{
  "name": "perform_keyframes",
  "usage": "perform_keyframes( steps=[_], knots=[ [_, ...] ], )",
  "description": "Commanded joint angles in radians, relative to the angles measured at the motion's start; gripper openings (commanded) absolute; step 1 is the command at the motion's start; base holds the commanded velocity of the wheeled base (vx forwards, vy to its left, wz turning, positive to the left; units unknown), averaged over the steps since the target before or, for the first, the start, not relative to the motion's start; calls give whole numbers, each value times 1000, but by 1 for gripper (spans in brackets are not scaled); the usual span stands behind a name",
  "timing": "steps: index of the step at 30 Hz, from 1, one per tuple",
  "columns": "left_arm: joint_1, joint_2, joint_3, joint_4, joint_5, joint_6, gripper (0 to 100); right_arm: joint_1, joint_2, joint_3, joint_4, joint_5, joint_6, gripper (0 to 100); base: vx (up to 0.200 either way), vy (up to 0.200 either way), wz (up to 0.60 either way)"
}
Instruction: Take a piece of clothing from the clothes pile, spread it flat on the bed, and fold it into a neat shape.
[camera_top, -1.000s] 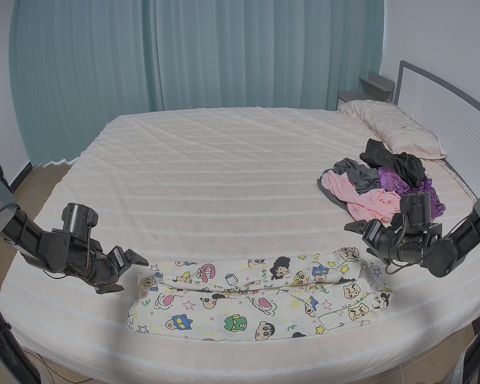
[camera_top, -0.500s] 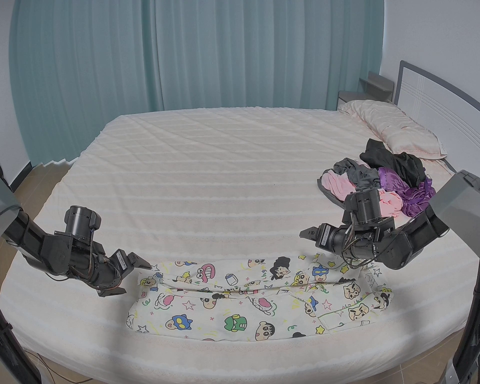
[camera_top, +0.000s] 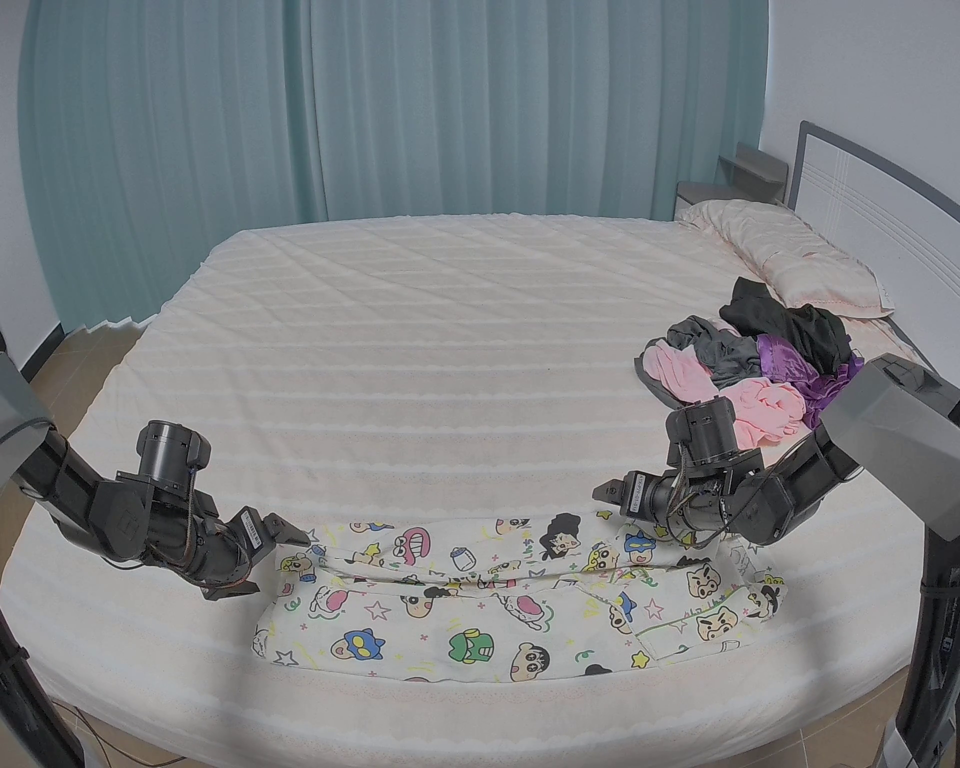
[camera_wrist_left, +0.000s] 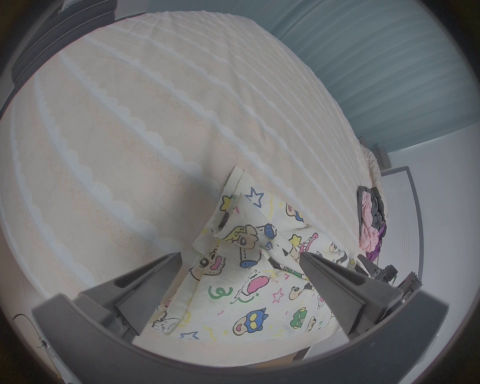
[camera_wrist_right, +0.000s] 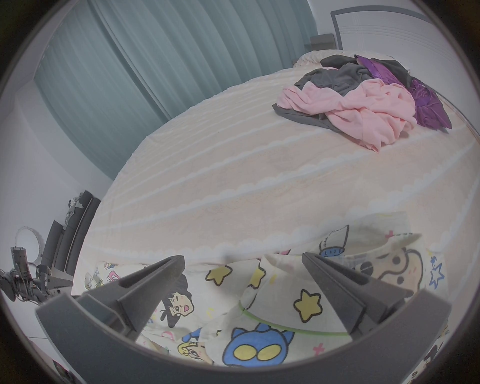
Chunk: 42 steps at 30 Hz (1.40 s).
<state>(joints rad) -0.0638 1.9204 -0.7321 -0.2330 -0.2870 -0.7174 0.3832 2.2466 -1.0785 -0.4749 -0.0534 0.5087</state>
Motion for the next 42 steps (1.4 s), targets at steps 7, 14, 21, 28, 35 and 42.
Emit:
perform_keyframes(
  steps=[7,14,21,28,35,42],
  knots=[
    [-1,3,0,0,0,0,100,3,21,-15,13,-2,-22,0,0,0,0],
    [-1,3,0,0,0,0,100,10,10,-20,13,-3,-22,0,0,0,0],
    [-1,3,0,0,0,0,100,26,-7,-40,12,-3,-22,0,0,0,0],
    [-1,3,2,0,0,0,100,46,11,-63,15,-5,-26,0,0,0,0],
    [-1,3,5,0,-1,0,100,39,-1,-52,4,-5,-16,100,0,0,0],
    [-1,5,5,0,0,0,100,23,-58,-17,18,-88,131,100,0,0,0]
  ],
)
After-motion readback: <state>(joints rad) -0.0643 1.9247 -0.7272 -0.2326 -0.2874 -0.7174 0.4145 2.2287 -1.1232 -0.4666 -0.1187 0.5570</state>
